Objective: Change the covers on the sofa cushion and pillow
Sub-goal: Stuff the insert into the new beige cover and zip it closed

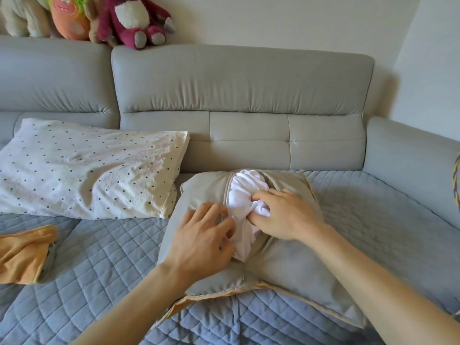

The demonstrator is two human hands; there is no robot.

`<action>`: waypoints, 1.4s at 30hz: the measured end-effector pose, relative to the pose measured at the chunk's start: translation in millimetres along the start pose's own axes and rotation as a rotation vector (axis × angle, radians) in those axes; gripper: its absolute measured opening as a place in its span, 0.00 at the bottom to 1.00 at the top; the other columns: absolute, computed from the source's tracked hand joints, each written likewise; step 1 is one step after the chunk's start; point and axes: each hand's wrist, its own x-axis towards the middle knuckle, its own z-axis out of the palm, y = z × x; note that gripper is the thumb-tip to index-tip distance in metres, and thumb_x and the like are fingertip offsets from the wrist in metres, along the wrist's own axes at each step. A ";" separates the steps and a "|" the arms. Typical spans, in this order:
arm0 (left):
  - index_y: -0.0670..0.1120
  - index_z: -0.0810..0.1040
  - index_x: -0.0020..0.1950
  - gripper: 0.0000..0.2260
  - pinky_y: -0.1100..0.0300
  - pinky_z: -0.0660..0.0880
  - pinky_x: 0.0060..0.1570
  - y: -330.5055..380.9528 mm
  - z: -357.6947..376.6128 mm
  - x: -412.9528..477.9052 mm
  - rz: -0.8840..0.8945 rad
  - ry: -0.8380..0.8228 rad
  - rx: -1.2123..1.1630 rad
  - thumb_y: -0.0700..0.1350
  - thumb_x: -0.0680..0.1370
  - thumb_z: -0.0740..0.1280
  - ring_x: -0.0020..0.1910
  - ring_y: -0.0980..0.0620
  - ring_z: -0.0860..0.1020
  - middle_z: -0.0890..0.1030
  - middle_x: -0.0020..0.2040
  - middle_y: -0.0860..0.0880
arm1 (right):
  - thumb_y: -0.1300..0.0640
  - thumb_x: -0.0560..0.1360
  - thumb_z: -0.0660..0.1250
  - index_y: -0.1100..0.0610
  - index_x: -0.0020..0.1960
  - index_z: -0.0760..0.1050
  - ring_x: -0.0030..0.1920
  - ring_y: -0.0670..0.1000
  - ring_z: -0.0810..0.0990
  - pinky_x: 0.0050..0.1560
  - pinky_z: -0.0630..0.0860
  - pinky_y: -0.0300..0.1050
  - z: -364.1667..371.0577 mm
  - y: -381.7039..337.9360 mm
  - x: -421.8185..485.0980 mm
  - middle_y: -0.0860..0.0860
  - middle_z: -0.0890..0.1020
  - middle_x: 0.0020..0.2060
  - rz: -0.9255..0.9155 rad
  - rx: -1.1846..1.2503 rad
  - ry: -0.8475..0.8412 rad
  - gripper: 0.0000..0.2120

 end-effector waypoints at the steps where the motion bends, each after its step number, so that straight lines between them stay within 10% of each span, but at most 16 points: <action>1: 0.54 0.76 0.46 0.06 0.55 0.71 0.45 -0.7 -5.8 7.1 -0.004 -0.017 -0.014 0.51 0.70 0.66 0.50 0.49 0.76 0.77 0.50 0.55 | 0.36 0.72 0.63 0.42 0.58 0.77 0.56 0.48 0.77 0.55 0.71 0.45 -8.8 2.9 -4.3 0.40 0.80 0.51 0.008 0.227 -0.055 0.19; 4: 0.56 0.76 0.56 0.12 0.55 0.72 0.47 0.6 -21.0 42.7 0.049 0.004 -0.069 0.53 0.73 0.64 0.46 0.51 0.74 0.76 0.48 0.56 | 0.46 0.75 0.66 0.45 0.51 0.80 0.48 0.39 0.80 0.52 0.72 0.36 -21.8 19.4 -21.5 0.40 0.84 0.45 0.094 0.619 0.109 0.07; 14: 0.58 0.81 0.60 0.21 0.54 0.67 0.67 12.5 28.6 81.5 0.248 -0.238 0.041 0.58 0.78 0.52 0.65 0.57 0.75 0.80 0.62 0.60 | 0.38 0.72 0.64 0.49 0.53 0.73 0.52 0.56 0.80 0.40 0.70 0.47 1.8 15.8 -41.8 0.48 0.81 0.50 0.234 -0.159 0.155 0.17; 21: 0.71 0.54 0.75 0.24 0.32 0.58 0.71 -44.7 -8.4 33.7 0.018 -0.356 0.129 0.63 0.79 0.51 0.79 0.51 0.56 0.57 0.78 0.62 | 0.50 0.73 0.64 0.50 0.49 0.73 0.49 0.61 0.78 0.40 0.69 0.47 -16.0 33.1 -42.0 0.51 0.81 0.49 0.339 -0.147 0.301 0.06; 26: 0.70 0.53 0.75 0.23 0.48 0.57 0.75 -21.6 -4.1 3.8 -0.157 -0.138 -0.232 0.63 0.79 0.49 0.78 0.50 0.56 0.55 0.79 0.61 | 0.53 0.72 0.66 0.50 0.54 0.69 0.53 0.56 0.74 0.40 0.66 0.46 6.3 0.5 -40.4 0.47 0.75 0.52 0.063 -0.085 0.432 0.12; 30: 0.64 0.62 0.73 0.23 0.58 0.65 0.67 10.7 -9.2 -4.2 -0.483 0.191 -0.547 0.62 0.78 0.60 0.70 0.59 0.63 0.60 0.75 0.55 | 0.46 0.72 0.68 0.49 0.64 0.69 0.62 0.56 0.73 0.55 0.71 0.49 -10.7 -6.2 -20.8 0.49 0.75 0.60 0.106 -0.024 0.382 0.22; 34: 0.54 0.59 0.71 0.31 0.43 0.69 0.60 24.2 -14.1 -8.1 -0.835 -0.129 -0.293 0.65 0.73 0.64 0.67 0.43 0.64 0.63 0.67 0.48 | 0.50 0.74 0.64 0.51 0.59 0.71 0.58 0.58 0.76 0.48 0.71 0.48 -16.7 13.1 -16.7 0.52 0.80 0.56 0.313 -0.010 0.158 0.15; 42: 0.46 0.65 0.50 0.04 0.55 0.67 0.34 -23.9 -29.1 65.5 -0.440 -0.153 0.064 0.45 0.78 0.59 0.46 0.39 0.80 0.77 0.48 0.48 | 0.56 0.75 0.61 0.57 0.43 0.67 0.38 0.56 0.70 0.36 0.57 0.48 -39.5 -12.6 -55.1 0.48 0.73 0.34 0.228 0.151 0.515 0.05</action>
